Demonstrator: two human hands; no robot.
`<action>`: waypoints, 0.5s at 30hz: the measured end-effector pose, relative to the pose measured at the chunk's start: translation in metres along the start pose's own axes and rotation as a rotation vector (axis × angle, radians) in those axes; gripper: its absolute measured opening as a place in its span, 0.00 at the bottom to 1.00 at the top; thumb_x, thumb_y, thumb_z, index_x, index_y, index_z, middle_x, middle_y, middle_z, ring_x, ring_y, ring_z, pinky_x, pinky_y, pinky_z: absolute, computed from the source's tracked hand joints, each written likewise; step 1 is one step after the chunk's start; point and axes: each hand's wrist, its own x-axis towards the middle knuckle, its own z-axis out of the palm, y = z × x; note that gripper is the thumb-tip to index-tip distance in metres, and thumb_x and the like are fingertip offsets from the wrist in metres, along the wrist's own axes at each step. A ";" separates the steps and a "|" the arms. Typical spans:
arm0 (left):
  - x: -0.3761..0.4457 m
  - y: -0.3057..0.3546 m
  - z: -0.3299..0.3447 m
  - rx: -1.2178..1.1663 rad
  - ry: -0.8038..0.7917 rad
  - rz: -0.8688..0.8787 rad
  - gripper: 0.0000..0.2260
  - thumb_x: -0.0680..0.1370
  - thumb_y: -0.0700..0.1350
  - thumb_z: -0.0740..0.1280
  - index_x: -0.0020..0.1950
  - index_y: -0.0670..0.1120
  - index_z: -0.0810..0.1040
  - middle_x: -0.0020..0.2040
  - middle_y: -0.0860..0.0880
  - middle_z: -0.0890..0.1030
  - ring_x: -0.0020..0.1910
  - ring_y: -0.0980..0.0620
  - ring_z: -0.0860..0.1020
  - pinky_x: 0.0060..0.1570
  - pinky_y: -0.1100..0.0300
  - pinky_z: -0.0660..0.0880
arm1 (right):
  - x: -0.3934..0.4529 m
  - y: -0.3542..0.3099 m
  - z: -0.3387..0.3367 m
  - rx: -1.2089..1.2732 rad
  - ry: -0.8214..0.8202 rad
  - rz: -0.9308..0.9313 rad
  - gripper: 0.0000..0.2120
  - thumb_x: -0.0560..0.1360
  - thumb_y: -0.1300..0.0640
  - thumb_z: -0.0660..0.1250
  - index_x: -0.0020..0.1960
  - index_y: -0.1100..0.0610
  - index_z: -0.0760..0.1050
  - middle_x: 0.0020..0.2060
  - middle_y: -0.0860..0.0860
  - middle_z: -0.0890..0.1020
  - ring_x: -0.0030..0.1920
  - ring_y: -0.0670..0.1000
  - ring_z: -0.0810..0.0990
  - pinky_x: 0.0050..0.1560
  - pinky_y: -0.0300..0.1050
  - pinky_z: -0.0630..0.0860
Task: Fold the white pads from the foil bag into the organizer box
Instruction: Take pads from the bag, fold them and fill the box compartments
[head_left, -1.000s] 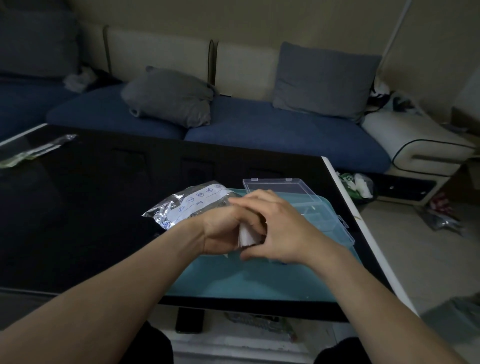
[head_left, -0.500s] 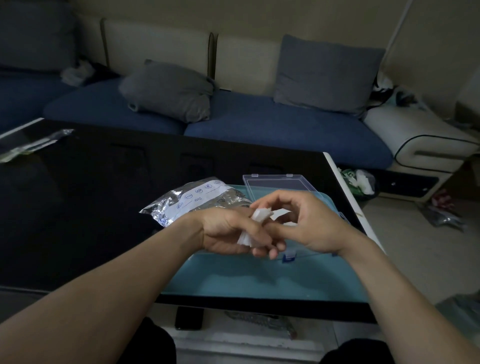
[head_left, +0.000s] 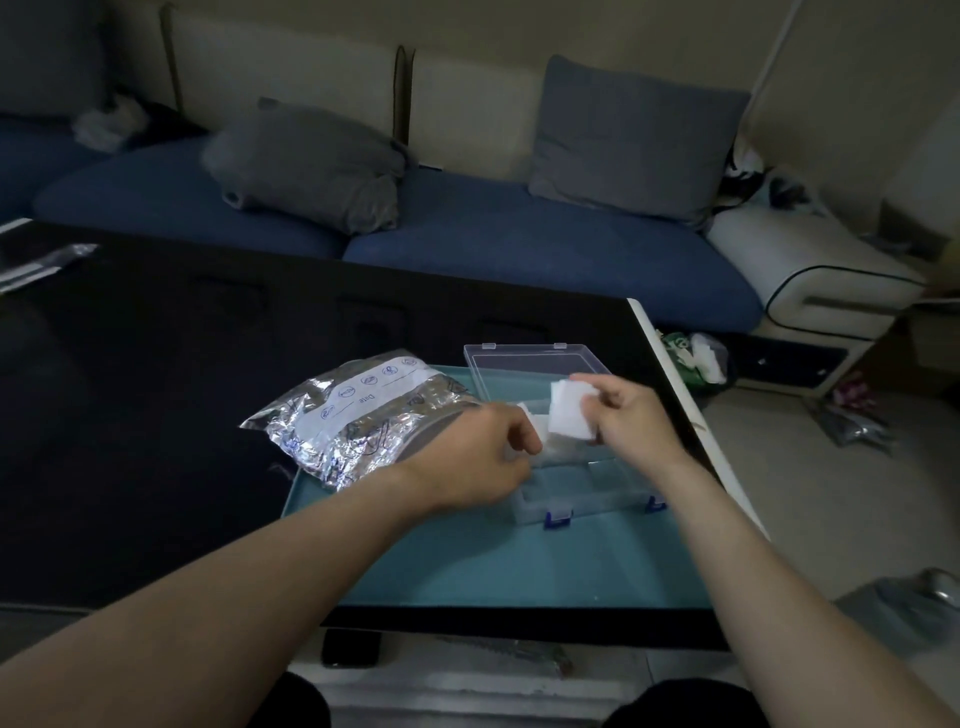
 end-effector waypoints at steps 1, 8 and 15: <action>0.002 -0.001 0.003 0.051 -0.008 0.023 0.10 0.76 0.40 0.67 0.56 0.46 0.79 0.48 0.54 0.75 0.39 0.61 0.74 0.42 0.75 0.67 | 0.004 0.002 0.004 -0.133 0.017 -0.010 0.16 0.81 0.62 0.63 0.65 0.50 0.78 0.52 0.51 0.83 0.45 0.49 0.81 0.43 0.38 0.76; 0.009 -0.011 0.016 0.276 -0.136 0.012 0.18 0.76 0.44 0.64 0.65 0.41 0.73 0.62 0.44 0.73 0.59 0.44 0.76 0.61 0.51 0.72 | 0.023 -0.007 0.027 -0.427 0.024 0.133 0.14 0.80 0.60 0.65 0.65 0.57 0.72 0.58 0.55 0.81 0.59 0.55 0.79 0.60 0.45 0.72; 0.011 -0.012 0.020 0.257 -0.148 0.011 0.18 0.80 0.49 0.62 0.65 0.40 0.72 0.63 0.44 0.72 0.60 0.46 0.74 0.63 0.57 0.67 | 0.027 -0.003 0.034 -0.410 0.066 0.135 0.07 0.75 0.60 0.69 0.44 0.52 0.73 0.44 0.51 0.81 0.50 0.53 0.81 0.47 0.41 0.70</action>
